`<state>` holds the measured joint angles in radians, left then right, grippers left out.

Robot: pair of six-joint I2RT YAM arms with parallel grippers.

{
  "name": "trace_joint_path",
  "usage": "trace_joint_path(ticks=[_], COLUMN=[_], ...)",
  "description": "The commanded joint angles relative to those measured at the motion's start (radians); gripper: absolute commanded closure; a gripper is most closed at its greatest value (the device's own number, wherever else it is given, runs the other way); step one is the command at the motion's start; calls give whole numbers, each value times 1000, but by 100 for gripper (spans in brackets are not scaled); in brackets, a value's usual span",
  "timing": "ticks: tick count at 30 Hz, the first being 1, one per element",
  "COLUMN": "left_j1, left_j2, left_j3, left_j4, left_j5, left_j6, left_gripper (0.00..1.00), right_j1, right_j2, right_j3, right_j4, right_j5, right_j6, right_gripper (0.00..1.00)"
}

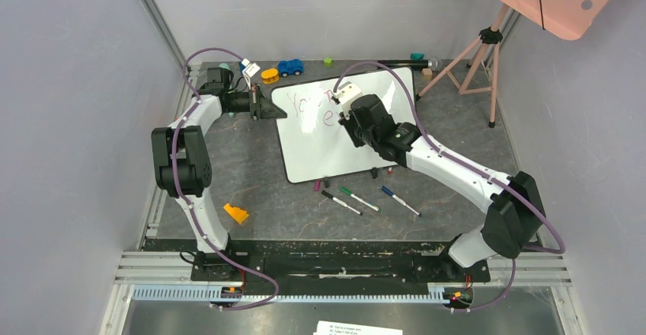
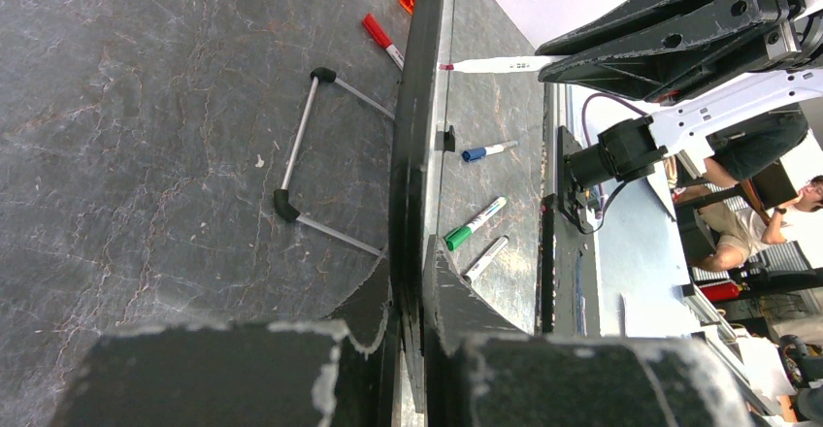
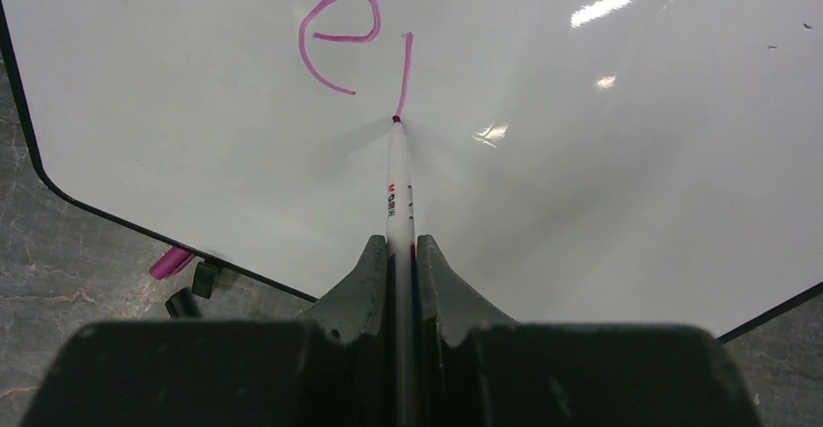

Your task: Write a sentence on the whiteboard

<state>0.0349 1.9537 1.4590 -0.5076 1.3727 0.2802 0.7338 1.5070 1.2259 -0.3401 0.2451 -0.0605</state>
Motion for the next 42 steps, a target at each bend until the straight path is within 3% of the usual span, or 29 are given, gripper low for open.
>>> trace_joint_path(ticks=[1,20,42], left_j1=[-63,-63,-63], left_j2=[34,36,35], left_j3=[-46,-44,-45], left_j4=[-19,-19,-19], left_j5=[-259,-259,-259], left_j6=[199,198,199], left_gripper=[98,98,98], right_j1=[-7,-59,-71], right_j2=[16,80,-13], right_j3=[46,182,32], right_j4=[11,-8,-33], right_j5=[31,46,10], right_j6=[2,-3,2], right_gripper=[100,100,100])
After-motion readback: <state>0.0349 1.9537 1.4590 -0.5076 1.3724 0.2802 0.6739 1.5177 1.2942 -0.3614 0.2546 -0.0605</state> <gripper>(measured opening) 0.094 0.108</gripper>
